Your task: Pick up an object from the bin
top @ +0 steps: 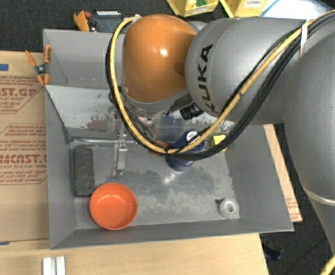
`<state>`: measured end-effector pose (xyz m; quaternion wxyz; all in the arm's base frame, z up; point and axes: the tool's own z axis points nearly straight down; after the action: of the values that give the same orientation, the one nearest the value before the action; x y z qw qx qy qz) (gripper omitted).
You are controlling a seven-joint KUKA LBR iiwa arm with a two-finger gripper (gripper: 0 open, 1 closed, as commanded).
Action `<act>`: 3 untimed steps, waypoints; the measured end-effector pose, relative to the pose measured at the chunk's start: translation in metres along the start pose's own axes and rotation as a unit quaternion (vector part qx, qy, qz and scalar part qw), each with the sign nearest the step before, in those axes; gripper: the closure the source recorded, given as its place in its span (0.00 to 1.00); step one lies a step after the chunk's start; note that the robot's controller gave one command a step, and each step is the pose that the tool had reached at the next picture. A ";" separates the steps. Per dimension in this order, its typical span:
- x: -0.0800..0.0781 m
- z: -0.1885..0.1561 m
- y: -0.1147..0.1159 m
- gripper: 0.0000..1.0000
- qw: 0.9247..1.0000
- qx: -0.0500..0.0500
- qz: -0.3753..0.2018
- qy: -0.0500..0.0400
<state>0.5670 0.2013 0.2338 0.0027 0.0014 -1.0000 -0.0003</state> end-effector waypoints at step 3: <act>0.002 -0.043 0.012 0.00 0.988 -0.001 0.157 -0.004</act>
Offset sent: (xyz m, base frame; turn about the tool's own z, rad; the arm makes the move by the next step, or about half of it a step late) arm -0.0004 0.0175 0.0687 0.4543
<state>0.5655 0.2135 0.2770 -0.0015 -0.1559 -0.9878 -0.0008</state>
